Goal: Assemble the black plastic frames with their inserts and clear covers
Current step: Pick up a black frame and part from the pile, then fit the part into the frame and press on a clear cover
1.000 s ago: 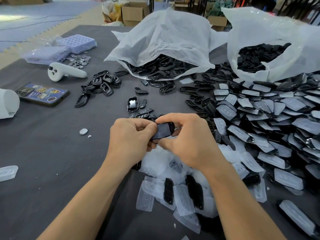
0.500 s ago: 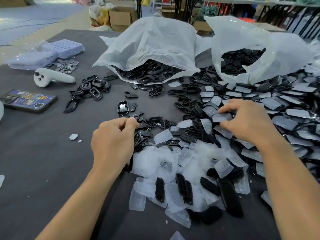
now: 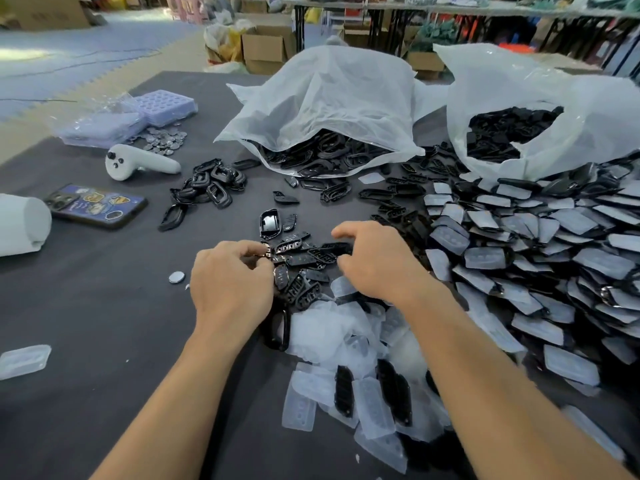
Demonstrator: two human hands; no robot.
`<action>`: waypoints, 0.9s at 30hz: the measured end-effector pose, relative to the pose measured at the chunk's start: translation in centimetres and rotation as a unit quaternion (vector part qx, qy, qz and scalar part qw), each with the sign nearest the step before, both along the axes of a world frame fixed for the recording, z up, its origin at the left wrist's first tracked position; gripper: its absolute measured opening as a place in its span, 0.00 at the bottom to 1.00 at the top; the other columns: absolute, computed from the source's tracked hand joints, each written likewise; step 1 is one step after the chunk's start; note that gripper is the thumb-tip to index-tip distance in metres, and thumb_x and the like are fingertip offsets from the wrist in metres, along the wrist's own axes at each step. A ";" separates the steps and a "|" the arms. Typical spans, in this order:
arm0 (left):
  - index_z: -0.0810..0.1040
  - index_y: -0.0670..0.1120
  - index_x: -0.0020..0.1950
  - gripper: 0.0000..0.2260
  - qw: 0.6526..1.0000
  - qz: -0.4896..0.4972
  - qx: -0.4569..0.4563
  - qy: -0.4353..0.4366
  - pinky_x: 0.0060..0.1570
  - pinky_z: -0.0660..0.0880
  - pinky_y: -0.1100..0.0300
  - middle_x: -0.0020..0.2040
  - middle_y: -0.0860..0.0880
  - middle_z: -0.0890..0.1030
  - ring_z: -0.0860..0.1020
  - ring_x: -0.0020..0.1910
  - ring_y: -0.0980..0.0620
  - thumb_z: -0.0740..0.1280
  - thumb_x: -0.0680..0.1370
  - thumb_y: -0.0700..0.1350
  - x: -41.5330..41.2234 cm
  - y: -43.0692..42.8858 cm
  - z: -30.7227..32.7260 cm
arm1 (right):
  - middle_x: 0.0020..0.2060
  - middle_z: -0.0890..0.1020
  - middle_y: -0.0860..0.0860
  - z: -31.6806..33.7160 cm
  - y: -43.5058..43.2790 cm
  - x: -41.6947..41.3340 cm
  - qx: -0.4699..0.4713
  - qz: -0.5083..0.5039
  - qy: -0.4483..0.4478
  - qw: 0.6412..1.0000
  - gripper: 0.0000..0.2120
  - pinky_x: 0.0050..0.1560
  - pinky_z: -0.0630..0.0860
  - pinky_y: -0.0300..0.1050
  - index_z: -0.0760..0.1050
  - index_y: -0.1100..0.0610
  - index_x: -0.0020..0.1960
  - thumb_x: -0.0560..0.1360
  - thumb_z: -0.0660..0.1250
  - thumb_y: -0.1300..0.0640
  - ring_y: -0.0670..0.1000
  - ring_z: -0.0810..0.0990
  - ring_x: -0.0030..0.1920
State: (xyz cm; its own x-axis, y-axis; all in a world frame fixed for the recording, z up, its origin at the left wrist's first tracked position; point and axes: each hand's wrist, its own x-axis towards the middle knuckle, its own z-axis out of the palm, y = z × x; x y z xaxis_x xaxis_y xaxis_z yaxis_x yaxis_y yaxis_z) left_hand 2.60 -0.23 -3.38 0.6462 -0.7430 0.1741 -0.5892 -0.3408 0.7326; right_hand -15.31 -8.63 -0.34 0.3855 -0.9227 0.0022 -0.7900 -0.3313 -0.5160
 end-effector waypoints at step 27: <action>0.83 0.46 0.46 0.06 0.974 -0.030 0.086 -0.208 0.58 0.70 0.49 0.49 0.45 0.83 0.78 0.57 0.39 0.71 0.79 0.48 10.0 -8.6 0.1 | 0.37 0.83 0.40 -2.3 0.4 4.3 0.006 -0.082 -0.320 0.944 0.09 0.37 0.73 0.32 0.77 0.48 0.40 0.75 0.73 0.59 0.46 0.79 0.37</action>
State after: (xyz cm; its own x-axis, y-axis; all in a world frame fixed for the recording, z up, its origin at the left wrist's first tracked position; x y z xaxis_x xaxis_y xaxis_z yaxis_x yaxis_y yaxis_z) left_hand 12.63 -8.78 -3.29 0.5001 -0.8188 0.2819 -0.8460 -0.3925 0.3608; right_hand -11.02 -8.23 -2.63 0.1608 -0.9711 0.1766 -0.3545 -0.2238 -0.9079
